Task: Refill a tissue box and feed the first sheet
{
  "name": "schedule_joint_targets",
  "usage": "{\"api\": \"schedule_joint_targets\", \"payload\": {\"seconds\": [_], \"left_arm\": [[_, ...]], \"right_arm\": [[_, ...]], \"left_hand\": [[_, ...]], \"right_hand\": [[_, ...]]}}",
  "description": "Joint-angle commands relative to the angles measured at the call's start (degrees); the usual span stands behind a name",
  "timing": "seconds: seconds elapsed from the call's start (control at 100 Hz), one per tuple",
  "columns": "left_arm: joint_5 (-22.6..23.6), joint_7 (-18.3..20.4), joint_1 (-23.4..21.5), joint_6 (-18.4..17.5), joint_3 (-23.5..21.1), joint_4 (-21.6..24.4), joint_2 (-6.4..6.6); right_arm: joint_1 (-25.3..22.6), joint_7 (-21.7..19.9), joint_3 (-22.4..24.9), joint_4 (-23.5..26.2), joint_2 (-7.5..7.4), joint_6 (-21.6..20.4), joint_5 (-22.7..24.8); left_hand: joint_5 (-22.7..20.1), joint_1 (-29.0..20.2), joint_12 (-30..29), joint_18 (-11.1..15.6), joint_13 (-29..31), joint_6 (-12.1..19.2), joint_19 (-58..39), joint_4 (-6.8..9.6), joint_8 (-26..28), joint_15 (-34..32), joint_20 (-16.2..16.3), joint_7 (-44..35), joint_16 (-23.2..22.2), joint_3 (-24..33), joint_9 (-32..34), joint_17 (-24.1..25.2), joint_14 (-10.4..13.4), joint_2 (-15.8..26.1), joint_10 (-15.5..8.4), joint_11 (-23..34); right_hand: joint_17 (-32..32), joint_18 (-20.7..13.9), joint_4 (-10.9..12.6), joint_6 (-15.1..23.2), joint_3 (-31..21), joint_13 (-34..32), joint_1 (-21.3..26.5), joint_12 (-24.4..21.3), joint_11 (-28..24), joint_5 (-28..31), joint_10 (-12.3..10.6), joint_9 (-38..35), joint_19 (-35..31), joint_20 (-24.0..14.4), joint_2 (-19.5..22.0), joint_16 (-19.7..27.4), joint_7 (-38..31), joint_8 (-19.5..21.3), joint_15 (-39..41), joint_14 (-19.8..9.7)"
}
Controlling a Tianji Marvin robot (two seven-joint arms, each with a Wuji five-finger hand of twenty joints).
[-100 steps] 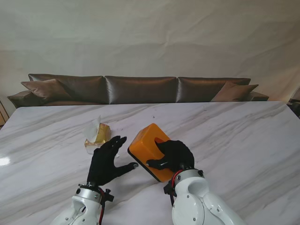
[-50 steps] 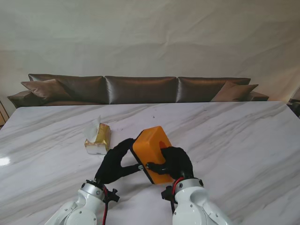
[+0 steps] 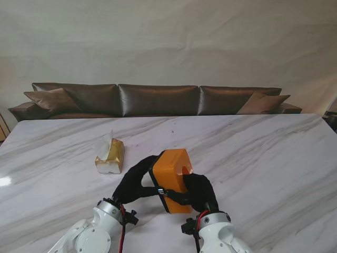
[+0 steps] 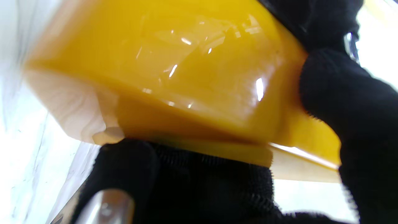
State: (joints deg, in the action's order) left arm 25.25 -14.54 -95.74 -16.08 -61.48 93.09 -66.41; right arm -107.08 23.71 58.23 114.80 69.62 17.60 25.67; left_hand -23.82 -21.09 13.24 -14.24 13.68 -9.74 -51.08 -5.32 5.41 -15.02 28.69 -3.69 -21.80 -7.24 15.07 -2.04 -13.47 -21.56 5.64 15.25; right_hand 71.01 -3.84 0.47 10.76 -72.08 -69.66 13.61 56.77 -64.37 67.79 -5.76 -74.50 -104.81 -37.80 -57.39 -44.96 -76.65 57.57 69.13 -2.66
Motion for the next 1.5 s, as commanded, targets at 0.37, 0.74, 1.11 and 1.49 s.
{"api": "schedule_joint_targets", "payload": {"seconds": [0.37, 0.74, 1.11, 1.49], "left_arm": [[-14.8, 11.5, 4.8, -7.8, 3.9, -5.7, 0.25], [-26.8, 17.9, 8.9, -14.4, 7.7, -11.9, 0.19], [-37.2, 26.8, 12.5, -17.3, 11.3, -16.2, 0.93], [-31.8, 20.5, 12.9, -17.8, 12.8, -16.6, -0.37]], "right_arm": [[-3.7, -2.1, -2.3, 1.2, -0.9, -9.1, -0.1], [-4.3, -2.1, -4.2, 1.4, -1.07, -12.4, -0.4], [-3.9, -2.7, -5.1, 2.0, -1.1, -12.7, -1.1], [-3.6, -1.5, -6.0, 2.0, -0.8, -10.9, -0.1]], "left_hand": [[6.6, -5.6, -4.6, -0.2, -4.2, -2.0, 2.3, 0.54, -2.9, 1.7, -0.9, 4.5, 3.4, 5.0, -6.0, 0.9, 0.1, 0.1, 1.7, -8.2], [9.3, -7.2, -2.8, 1.6, -2.6, 0.0, 3.1, 0.58, 4.9, 2.1, 0.0, -4.0, 2.9, 5.2, -4.3, 0.5, 2.1, -2.1, -1.8, -4.9], [15.7, -13.9, 0.9, 4.4, 1.7, -0.9, 0.4, 2.59, 11.5, 1.2, 3.9, -6.6, 1.3, 8.0, -3.1, -1.3, 3.2, -6.7, -2.2, 1.5], [15.4, -4.8, 6.3, 3.6, 4.2, -1.2, -3.2, 1.21, 14.7, -2.1, 6.5, -8.4, -2.5, 41.9, -2.6, -1.8, 1.0, -16.6, -5.2, 11.2]], "right_hand": [[-0.5, -10.6, 2.1, -1.4, -4.1, -5.7, 4.8, 1.1, -14.3, 8.5, 1.7, -8.3, -15.2, -0.8, 2.5, -4.1, -3.6, -1.2, 24.3, 2.3], [-0.5, -10.6, 2.2, -1.3, -3.9, -5.7, 4.8, 1.1, -14.2, 8.5, 1.7, -8.3, -15.2, -0.7, 2.6, -4.1, -3.5, -1.0, 24.3, 2.3], [-0.5, -10.6, 2.3, -1.1, -3.7, -5.7, 4.8, 1.0, -14.1, 8.4, 1.6, -8.3, -15.2, -0.6, 2.8, -4.1, -3.3, -1.0, 24.2, 2.3], [-0.5, -10.6, 2.4, -1.0, -3.5, -5.7, 4.8, 1.0, -14.1, 8.5, 1.5, -8.3, -15.2, -0.4, 2.9, -4.0, -3.3, -0.8, 24.1, 2.2]]}}
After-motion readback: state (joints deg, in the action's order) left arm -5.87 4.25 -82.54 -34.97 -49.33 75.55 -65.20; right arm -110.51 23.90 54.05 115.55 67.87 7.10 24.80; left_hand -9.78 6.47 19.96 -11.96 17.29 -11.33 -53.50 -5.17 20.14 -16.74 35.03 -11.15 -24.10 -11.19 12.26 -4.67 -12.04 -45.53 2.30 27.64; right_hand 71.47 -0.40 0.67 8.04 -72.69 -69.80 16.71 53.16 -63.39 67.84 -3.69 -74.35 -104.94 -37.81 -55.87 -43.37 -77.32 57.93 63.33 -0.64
